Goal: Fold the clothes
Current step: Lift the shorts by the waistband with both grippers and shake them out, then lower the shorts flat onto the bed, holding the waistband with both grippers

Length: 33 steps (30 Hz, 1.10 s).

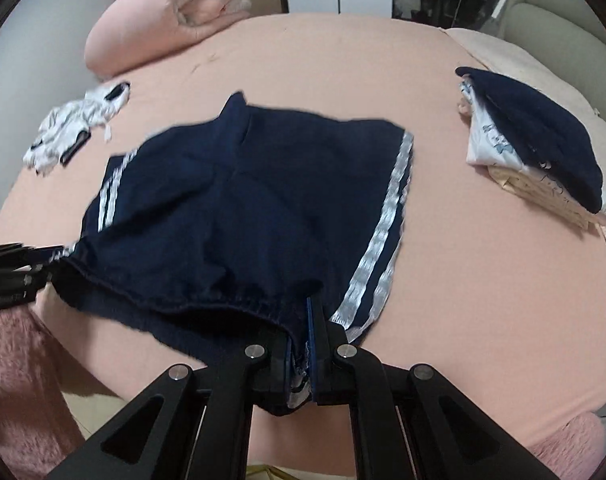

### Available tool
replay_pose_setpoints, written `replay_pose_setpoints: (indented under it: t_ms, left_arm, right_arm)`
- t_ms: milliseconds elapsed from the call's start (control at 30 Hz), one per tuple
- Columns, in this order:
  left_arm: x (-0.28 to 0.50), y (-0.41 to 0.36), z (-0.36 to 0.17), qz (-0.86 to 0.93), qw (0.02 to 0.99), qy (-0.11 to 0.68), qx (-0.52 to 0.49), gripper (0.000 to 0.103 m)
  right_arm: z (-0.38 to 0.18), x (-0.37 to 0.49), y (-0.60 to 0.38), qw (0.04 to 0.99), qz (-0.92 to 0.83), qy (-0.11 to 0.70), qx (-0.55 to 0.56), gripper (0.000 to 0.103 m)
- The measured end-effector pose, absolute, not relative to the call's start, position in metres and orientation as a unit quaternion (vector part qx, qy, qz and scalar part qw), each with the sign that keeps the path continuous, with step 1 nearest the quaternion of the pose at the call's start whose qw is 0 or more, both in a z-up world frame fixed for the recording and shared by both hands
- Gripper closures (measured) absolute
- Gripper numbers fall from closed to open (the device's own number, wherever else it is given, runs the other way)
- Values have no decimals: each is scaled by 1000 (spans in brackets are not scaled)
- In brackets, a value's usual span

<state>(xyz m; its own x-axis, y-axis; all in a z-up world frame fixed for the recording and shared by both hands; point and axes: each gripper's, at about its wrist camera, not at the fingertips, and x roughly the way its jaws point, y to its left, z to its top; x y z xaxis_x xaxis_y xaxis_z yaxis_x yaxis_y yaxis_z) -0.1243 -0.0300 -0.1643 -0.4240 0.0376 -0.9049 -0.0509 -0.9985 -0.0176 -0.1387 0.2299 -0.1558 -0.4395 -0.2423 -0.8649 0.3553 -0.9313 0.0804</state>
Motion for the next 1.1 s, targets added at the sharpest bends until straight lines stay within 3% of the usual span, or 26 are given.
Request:
replay_pose_setpoints:
  t_ms: [200,400,533,667,833,933,1000,1100]
  left_arm:
    - [-127,-3,-139,860,89,61,-500,63]
    - [-140,48,-166,845,159,107,-499,63]
    - [-153,81,-170,843,194,95,-493,63]
    - [-167,94,-189,839,161,133,-502,64]
    - [-163,82,-181,844,182,73,-500,64]
    - [-171,79,-189,853,111,125,-495,64]
    - [-179,64,-195,854,53,128,-502,84]
    - [-182,28,-192,859,-33,98,-501,85]
  right_arm:
    - [-138,-146,234,192,-854,25,483,99]
    - [-123,-149,232,213,-852,8,478,99]
    - [-115,-148,232,221,-852,-8,475,99]
    - [-112,-145,234,220,-851,-11,477,98]
    - [-109,-145,241,221,-848,-29,480,98]
    - [-109,-146,238,218,-851,-19,478,98]
    - [-115,-145,235,219,-846,-11,486,98]
    - [-132,-141,227,220,-832,15,509,88]
